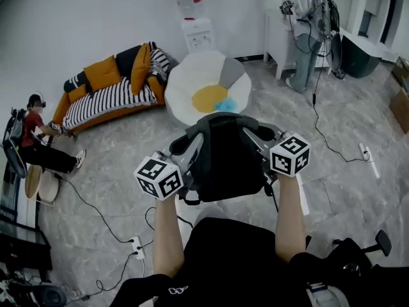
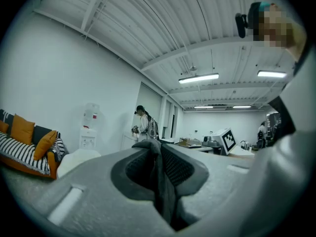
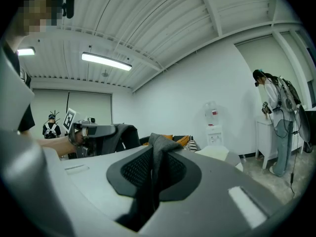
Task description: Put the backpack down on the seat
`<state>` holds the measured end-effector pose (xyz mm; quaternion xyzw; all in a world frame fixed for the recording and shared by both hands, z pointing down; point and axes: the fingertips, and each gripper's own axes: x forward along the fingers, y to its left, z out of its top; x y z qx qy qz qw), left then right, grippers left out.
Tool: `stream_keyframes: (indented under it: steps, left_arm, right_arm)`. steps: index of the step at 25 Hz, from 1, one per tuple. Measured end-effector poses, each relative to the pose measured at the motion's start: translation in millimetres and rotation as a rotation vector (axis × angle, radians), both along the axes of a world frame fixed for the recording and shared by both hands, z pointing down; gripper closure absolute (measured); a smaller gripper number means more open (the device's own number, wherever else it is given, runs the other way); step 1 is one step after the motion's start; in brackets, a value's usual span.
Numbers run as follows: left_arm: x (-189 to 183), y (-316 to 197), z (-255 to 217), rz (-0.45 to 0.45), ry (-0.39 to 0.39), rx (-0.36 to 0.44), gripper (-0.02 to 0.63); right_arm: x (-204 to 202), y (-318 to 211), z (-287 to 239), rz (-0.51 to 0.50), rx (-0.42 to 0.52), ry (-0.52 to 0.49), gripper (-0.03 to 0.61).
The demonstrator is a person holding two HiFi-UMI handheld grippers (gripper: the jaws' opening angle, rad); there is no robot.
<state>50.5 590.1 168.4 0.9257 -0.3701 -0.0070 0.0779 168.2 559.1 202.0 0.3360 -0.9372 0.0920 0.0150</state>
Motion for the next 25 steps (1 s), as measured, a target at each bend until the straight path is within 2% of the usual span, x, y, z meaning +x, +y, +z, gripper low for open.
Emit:
stream_keyframes:
  steps: [5,10,21,25]
  left_arm:
    - [2.2,-32.8,8.1,0.036,0.005,-0.003,0.566]
    - [-5.3,-102.3,24.1,0.067,0.015,-0.019,0.565]
    - [-71.4,-295.4,60.7,0.084,0.027,-0.144,0.566]
    - [-100.6,-346.6,64.7,0.083,0.024,-0.163,0.566]
  right_arm:
    - [4.9,-28.0,9.5,0.037,-0.007,-0.033,0.538]
    - [0.6,-87.0,25.3,0.062,-0.021,-0.019,0.538]
    - [-65.8,-278.7,57.7,0.099,-0.134,-0.027,0.538]
    - [-95.8,-330.1,65.2,0.108,-0.185,-0.052,0.538]
